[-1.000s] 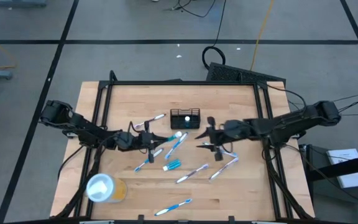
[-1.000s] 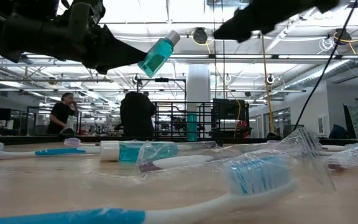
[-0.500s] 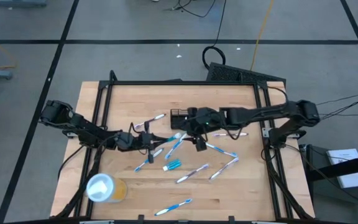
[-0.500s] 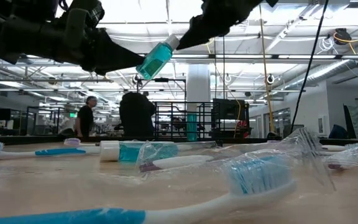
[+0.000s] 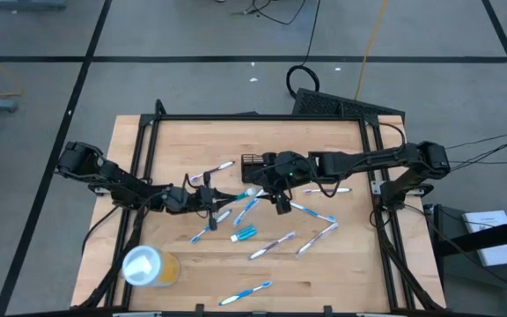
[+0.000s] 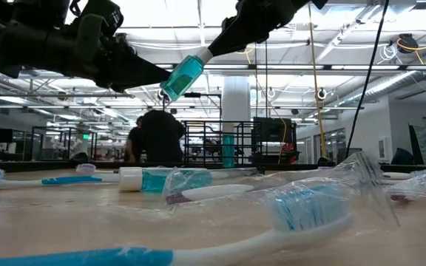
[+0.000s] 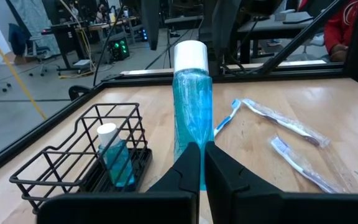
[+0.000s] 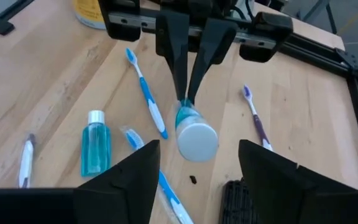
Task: Pick & Place toothbrushing station
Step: Put the blue mouthwash bottle into the black organizer
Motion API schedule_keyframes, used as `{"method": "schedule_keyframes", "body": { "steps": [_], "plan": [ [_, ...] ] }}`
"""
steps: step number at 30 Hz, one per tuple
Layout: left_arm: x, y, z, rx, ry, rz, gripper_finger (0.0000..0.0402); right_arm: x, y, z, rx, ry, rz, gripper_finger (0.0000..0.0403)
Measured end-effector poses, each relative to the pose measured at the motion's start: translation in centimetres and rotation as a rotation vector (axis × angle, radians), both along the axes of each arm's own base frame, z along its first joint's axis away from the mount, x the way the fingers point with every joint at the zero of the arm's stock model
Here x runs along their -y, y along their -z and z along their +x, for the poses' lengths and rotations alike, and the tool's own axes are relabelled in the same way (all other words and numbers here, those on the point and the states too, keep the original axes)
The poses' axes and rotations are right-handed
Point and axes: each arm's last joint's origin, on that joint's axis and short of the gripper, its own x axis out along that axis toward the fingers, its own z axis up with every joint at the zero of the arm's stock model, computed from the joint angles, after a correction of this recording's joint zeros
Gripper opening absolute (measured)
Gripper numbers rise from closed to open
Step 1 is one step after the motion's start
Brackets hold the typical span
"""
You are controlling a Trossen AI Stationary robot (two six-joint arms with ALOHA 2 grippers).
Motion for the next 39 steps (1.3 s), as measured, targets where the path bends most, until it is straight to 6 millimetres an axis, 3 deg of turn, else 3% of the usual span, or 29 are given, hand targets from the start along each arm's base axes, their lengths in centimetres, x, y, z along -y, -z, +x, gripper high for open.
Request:
{"method": "schedule_keyframes", "body": {
  "steps": [21,39],
  "plan": [
    [0.0,0.1,0.0,-0.007,-0.003,0.004,0.0007,-0.1,0.9,0.8,-0.004,-0.021,0.009,0.0185],
    [0.0,0.1,0.0,-0.006,-0.003,0.003,0.0007,-0.1,0.8,0.8,0.007,-0.034,-0.012,0.0132]
  ]
}}
